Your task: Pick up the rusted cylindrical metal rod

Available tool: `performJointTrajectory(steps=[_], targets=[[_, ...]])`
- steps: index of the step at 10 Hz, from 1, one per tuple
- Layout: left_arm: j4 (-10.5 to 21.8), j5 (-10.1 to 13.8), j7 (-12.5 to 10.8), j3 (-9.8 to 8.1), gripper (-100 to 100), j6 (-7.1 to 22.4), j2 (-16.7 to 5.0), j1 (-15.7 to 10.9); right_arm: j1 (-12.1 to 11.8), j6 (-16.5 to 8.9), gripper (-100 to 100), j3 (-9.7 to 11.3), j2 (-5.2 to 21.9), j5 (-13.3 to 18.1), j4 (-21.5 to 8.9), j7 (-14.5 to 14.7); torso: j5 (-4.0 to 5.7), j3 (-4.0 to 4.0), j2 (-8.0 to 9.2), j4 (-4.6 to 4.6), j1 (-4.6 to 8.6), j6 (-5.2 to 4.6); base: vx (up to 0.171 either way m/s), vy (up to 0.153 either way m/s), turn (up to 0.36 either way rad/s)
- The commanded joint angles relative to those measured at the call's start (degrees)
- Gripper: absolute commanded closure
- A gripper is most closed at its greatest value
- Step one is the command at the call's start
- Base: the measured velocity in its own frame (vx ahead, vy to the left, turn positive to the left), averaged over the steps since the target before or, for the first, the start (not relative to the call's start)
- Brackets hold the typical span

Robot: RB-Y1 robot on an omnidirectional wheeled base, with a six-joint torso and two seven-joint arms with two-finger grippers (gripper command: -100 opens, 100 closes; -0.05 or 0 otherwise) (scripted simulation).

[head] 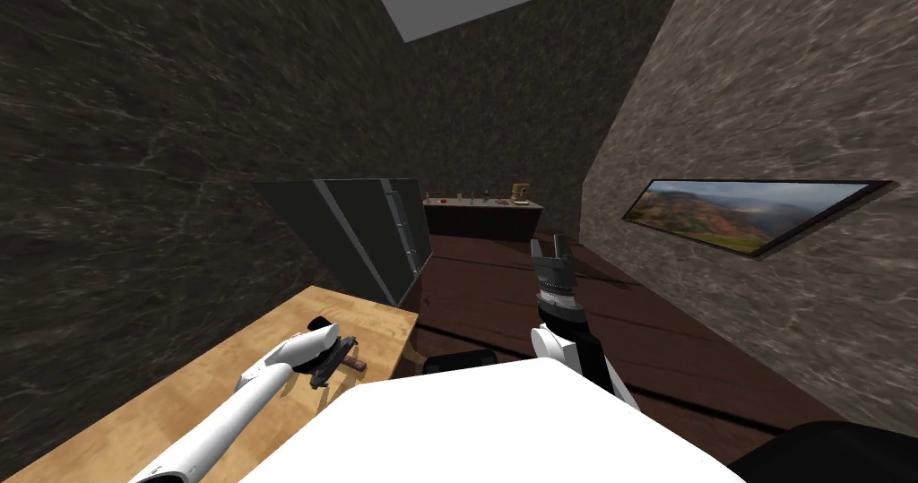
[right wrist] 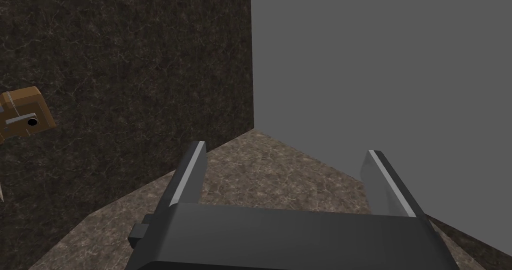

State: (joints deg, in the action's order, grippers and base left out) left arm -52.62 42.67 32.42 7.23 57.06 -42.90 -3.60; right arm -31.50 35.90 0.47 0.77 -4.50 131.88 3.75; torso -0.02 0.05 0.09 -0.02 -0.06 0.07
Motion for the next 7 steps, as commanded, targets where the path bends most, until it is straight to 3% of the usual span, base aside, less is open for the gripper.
performJointTrajectory(steps=[1, 2, 3, 5, 7], targets=[[1.0, -0.5, 0.0, 0.59, -100, 0.1, 0.5, -1.9, 0.0, 0.0, 0, 0.0, 0.0, 0.0, 0.0, 0.0, 0.0, 0.0, 0.0, 0.0, 0.0, 0.0, -0.024, 0.023, 0.052], [3.2, -1.4, 0.3, 1.73, -100, 0.1, 1.5, -4.3, 0.0, 0.0, 0, 0.0, 0.0, 0.0, 0.0, 0.0, 0.01, -0.01, -0.03, 0.0, 0.02, -0.02, -0.021, 0.02, 0.116], [3.2, -1.4, 0.3, 1.73, -100, 0.1, 1.5, -4.8, 0.0, 0.0, 0, 0.0, 0.0, 0.0, 0.0, 0.0, 0.01, -0.02, -0.04, 0.01, 0.04, 0.01, -0.021, 0.011, 0.046], [7.6, -3.1, 0.8, 4.01, -100, 0.0, 3.4, -9.1, 0.0, 0.0, 0, 0.0, 0.0, 0.0, 0.0, 0.0, 0.0, -0.02, -0.04, 0.0, 0.02, -0.01, -0.036, 0.026, 0.136], [7.6, -3.1, 0.8, 4.01, -100, 0.0, 3.4, -10.5, 0.0, 0.0, 0, 0.0, 0.0, 0.0, 0.0, 0.0, -0.02, -0.01, -0.01, 0.01, -0.02, -0.02, -0.022, 0.019, 0.008]])
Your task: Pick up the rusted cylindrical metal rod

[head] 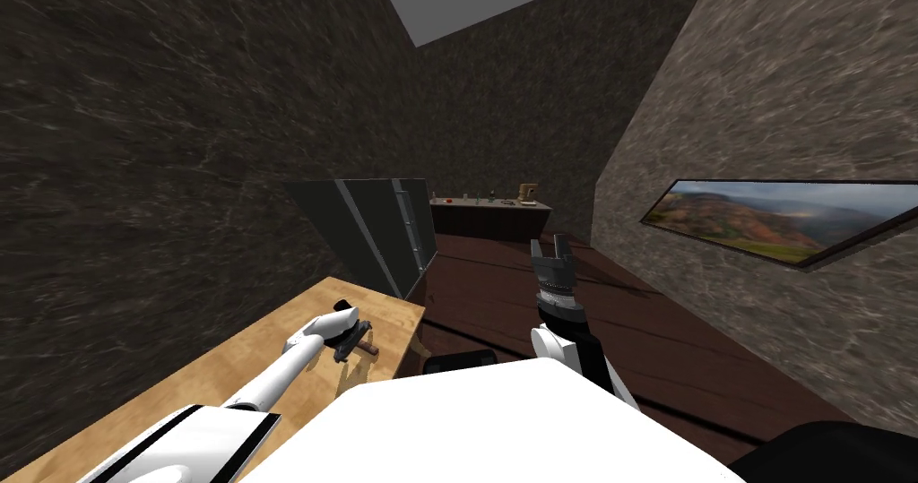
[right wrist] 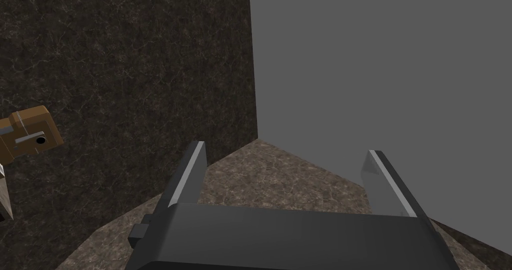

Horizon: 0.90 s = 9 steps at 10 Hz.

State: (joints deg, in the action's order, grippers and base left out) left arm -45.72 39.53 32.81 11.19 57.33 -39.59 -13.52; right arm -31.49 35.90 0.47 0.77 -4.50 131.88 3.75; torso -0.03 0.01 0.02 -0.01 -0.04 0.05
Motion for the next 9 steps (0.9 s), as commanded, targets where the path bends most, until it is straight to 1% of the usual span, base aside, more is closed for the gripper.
performJointTrajectory(steps=[1, 2, 6, 7, 8, 9], targets=[[0.0, 0.0, 0.0, 0.0, -100, 0.0, 0.0, 0.0, 0.0, 0.0, 0, 0.0, 0.0, 0.0, 0.0, 0.0, 0.0, 0.0, 0.0, 0.0, 0.0, 0.0, 0.0, 0.0, 0.0], [0.2, 0.0, 0.1, 0.01, 100, -0.1, 0.0, -0.1, 0.0, 0.0, 0, 0.0, 0.0, 0.0, 0.0, 0.0, 0.0, -0.02, -0.03, 0.01, 0.03, 0.02, 0.0, 0.0, 0.0], [0.2, 0.0, 0.1, 0.01, 100, -0.1, 0.0, -0.1, 0.0, 0.0, 0, 0.0, 0.0, 0.0, 0.0, 0.0, -0.01, -0.05, -0.08, 0.02, 0.03, -0.01, 0.0, 0.0, 0.0], [0.2, 0.0, 0.1, 0.01, 0, -0.1, 0.0, -0.1, 0.0, 0.0, 0, 0.0, 0.0, 0.0, 0.0, 0.0, -0.01, -0.05, -0.08, 0.02, 0.03, -0.01, 0.0, 0.0, 0.0], [-1.5, 0.9, 0.1, -1.09, 100, -0.2, -0.9, 2.3, 0.0, 0.0, 0, 0.0, 0.0, 0.0, 0.0, 0.0, -0.01, -0.05, -0.08, 0.02, 0.03, -0.01, 0.027, -0.024, -0.111], [-3.5, 1.8, -0.1, -2.23, 100, -0.2, -1.9, 4.0, 0.0, 0.0, 0, 0.0, 0.0, 0.0, 0.0, 0.0, 0.0, -0.08, -0.15, 0.02, 0.1, -0.03, 0.04, -0.035, -0.165]])
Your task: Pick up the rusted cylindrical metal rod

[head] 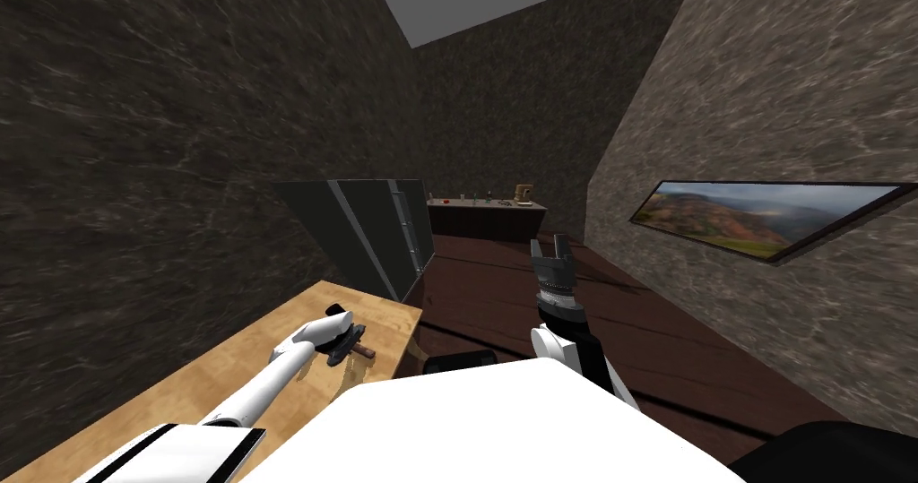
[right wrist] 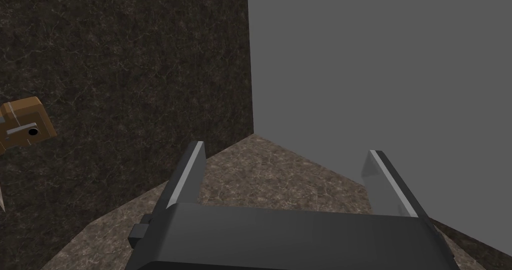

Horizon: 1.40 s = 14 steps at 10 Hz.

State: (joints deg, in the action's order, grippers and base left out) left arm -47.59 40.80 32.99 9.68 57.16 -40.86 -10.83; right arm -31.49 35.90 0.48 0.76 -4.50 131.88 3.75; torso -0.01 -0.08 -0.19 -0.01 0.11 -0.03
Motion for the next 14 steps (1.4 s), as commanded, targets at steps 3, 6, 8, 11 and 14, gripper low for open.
performJointTrajectory(steps=[3, 6, 8, 11, 14], targets=[[-4.1, 1.4, -0.6, -1.86, 100, 0.0, -1.6, 5.3, 0.0, 0.0, 0, 0.0, 0.0, 0.0, 0.0, 0.0, -0.01, 0.0, 0.01, 0.01, 0.0, 0.04, 0.034, -0.026, -0.066], [-8.5, 3.1, -1.1, -4.14, 100, 0.0, -3.5, 10.5, 0.0, 0.0, 0, 0.0, 0.0, 0.0, 0.0, 0.0, -0.02, 0.02, 0.08, 0.04, -0.08, 0.1, 0.024, -0.017, -0.087], [-10.7, 4.0, -1.3, -5.29, 100, 0.0, -4.5, 13.7, 0.0, 0.0, 0, 0.0, 0.0, 0.0, 0.0, 0.0, 0.01, -0.01, -0.02, 0.0, 0.02, 0.0, 0.041, -0.03, -0.115], [-14.5, 5.7, -1.9, -7.57, 100, 0.0, -6.4, 18.3, 0.0, 0.0, 0, 0.0, 0.0, 0.0, 0.0, 0.0, -0.01, 0.01, 0.06, 0.04, -0.06, 0.1, 0.029, -0.018, -0.078], [-17.3, 6.6, -2.1, -8.71, 100, 0.0, -7.4, 22.4, 0.0, 0.0, 0, 0.0, 0.0, 0.0, 0.0, 0.0, 0.03, 0.02, 0.06, 0.02, 0.0, 0.05, 0.025, -0.019, -0.064]])
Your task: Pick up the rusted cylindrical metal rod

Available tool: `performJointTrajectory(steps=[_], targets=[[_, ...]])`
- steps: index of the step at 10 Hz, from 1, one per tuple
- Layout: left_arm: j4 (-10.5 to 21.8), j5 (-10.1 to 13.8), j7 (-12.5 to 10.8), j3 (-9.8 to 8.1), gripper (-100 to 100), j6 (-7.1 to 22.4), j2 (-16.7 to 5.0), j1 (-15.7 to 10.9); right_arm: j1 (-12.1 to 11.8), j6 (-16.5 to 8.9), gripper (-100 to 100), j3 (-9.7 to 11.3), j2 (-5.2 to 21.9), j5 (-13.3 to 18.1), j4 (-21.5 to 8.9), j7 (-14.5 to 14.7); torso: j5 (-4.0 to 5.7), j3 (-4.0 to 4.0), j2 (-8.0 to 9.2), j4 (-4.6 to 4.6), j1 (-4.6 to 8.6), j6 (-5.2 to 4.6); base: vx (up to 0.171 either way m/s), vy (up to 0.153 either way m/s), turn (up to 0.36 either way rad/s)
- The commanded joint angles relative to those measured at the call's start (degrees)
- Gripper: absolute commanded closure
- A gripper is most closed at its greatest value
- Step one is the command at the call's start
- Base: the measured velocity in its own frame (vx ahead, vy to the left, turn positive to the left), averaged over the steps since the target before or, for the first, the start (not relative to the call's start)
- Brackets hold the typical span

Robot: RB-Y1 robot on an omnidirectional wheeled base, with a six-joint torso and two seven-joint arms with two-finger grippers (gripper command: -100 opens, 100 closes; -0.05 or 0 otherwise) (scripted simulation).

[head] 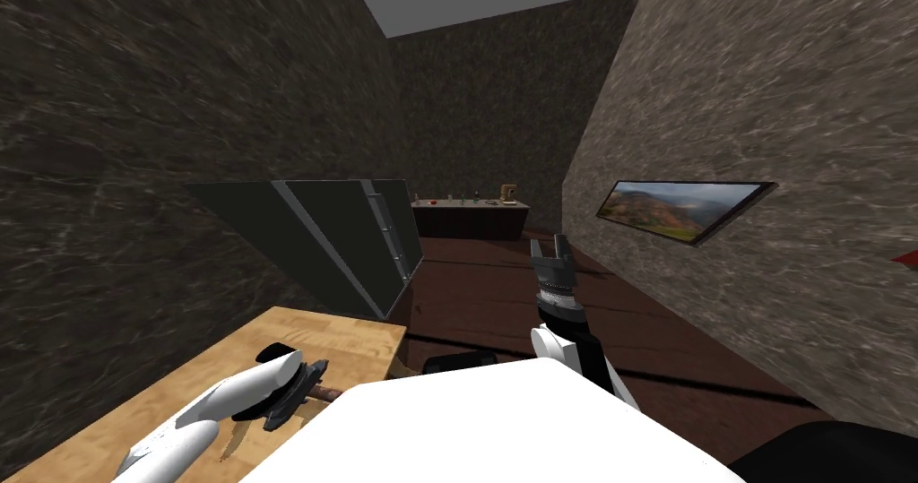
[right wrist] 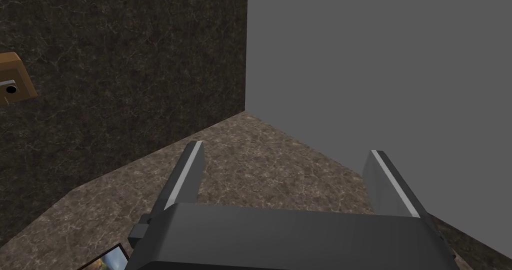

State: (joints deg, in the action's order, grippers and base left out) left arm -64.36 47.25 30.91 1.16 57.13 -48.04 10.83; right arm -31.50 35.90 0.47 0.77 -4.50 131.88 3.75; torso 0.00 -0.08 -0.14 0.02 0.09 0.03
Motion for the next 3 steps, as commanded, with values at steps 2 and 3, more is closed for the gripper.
performJointTrajectory(steps=[2, 3], targets=[[-1.9, 0.5, -0.3, -0.78, 100, 0.0, -0.6, 2.1, 0.0, 0.0, 0, 0.0, 0.0, 0.0, 0.0, 0.0, 0.02, 0.0, -0.02, -0.01, 0.02, -0.03, 0.025, -0.014, -0.057], [-2.1, 0.6, -0.4, -0.89, 0, 0.0, -0.7, 2.3, 0.0, 0.0, 0, 0.0, 0.0, 0.0, 0.0, 0.0, -0.01, 0.01, 0.01, -0.01, -0.02, -0.02, 0.0, 0.0, 0.0]])
